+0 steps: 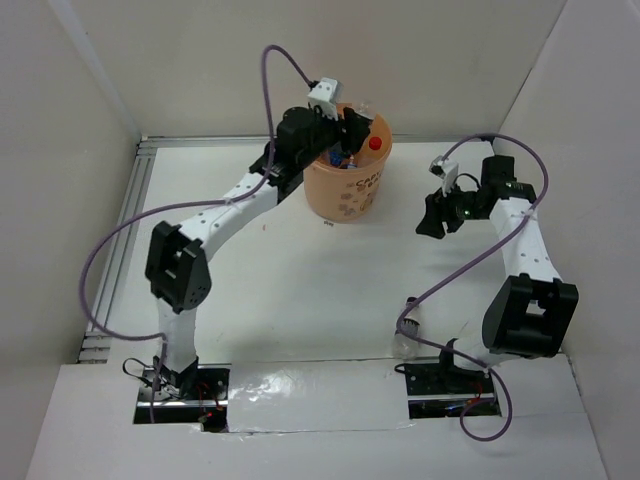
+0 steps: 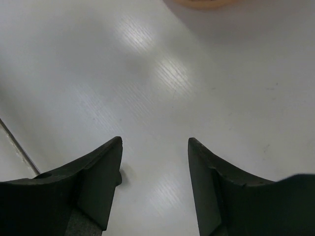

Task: Put the plastic bottles in the bin

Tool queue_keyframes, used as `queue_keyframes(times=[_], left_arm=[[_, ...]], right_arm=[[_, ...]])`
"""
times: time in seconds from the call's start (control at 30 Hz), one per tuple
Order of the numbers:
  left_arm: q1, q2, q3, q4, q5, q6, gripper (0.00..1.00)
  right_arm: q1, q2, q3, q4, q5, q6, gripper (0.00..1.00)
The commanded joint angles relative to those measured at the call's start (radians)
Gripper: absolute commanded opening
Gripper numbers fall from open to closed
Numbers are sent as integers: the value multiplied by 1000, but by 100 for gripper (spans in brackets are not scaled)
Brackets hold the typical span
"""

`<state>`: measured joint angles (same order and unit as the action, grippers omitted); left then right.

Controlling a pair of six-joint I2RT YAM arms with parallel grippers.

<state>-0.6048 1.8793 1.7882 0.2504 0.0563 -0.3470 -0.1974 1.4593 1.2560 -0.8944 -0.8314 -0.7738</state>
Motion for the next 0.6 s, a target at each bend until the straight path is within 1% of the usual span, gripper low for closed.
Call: queue_keyframes(times=[0.0,0.03,0.07,0.1,0.13,0.17,0.2,0.23,0.27,0.3,0.33,0.37,0.43,0.47,0.5,0.57], left_arm=[[11,104,169,-40,-64,-29,72],[23,104,169,-40,-75,-29,79],[23,121,169,-40,-75,-40,88],[23,121,197,-57,-75,-40,97],[34,136,206,-71,-75,-40,97],[34,136,206,-71,-75,-40,100],[34,136,206,-71,-64,-49,100],[34,136,206,-71,-64,-49,100],[34,112,206,-71,-38,-49,100],[34,103,206,-71,-38,-49,100],[34,90,206,-85,-27,-49,100],[25,46,206,-85,-27,-49,100],[13,-24,120,-85,-12,-49,100],[-2,-69,75,-70,-12,-26,100],[-12,-179,-44,-59,-3,-11,100],[-44,-306,-192,-37,-3,25,100]], right_arm=[[16,-50,8,-101,144,35,63],[16,-39,8,-150,144,34,68],[16,-27,20,-194,144,-51,74],[16,-27,20,-234,109,-117,82],[3,-27,10,-268,88,-193,84],[-7,-65,-27,-290,68,-347,86],[-28,-95,-53,-290,30,-433,88],[-37,-129,-85,-290,14,-523,92],[-37,-201,-155,-261,14,-683,94],[-37,-232,-188,-250,0,-772,96],[-37,-256,-220,-250,-12,-882,96],[-37,-292,-275,-294,-21,-1140,98],[-37,-301,-314,-333,-21,-1367,99],[-37,-288,-326,-377,-21,-1557,99],[-37,-268,-336,-406,-21,-1652,99],[-37,-231,-336,-422,23,-1754,99]])
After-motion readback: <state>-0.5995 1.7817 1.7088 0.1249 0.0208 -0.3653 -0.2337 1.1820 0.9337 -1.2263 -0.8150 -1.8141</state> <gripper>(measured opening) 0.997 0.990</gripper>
